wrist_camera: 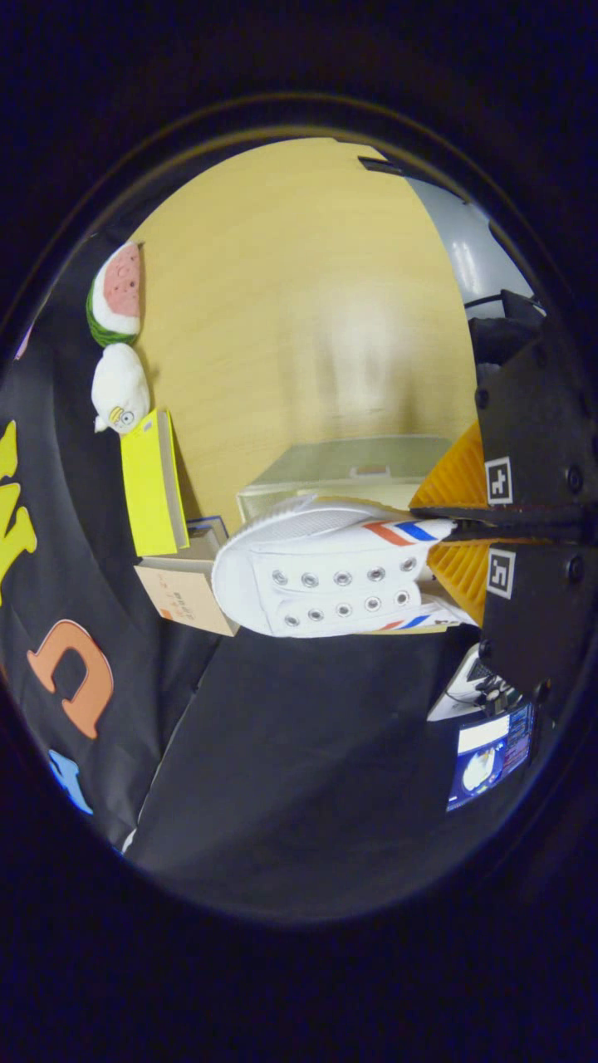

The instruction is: Open the storage box then place both shoes into the box .Put the left shoe in first, then the right shoe, with the right side of both shoes facing outward in a uniform manner.

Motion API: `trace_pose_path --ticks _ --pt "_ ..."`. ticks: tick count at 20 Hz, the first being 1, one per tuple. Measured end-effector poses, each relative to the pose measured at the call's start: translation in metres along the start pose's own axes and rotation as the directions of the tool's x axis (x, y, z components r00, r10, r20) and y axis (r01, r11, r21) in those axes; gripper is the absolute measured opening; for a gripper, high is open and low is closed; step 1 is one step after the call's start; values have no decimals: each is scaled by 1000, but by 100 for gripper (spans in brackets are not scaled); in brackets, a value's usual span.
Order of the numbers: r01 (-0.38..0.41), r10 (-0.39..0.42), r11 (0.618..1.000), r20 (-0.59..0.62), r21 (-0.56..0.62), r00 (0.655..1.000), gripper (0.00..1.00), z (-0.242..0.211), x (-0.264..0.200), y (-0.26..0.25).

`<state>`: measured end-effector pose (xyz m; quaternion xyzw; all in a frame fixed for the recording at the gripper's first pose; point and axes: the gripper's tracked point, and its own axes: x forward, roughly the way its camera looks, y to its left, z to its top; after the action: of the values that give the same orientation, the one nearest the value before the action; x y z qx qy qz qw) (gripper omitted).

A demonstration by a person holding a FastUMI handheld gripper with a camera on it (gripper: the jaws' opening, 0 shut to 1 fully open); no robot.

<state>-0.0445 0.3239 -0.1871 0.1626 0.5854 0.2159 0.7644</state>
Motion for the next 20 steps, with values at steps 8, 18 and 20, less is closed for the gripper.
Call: trace_pose_path --ticks 8,18,20 --pt "173 -169 983 -58 69 984 6 -13 66 17" --pt "434 -425 884 -88 173 901 6 -19 102 -19" --pt "461 -450 871 -98 170 888 6 -21 107 -24"
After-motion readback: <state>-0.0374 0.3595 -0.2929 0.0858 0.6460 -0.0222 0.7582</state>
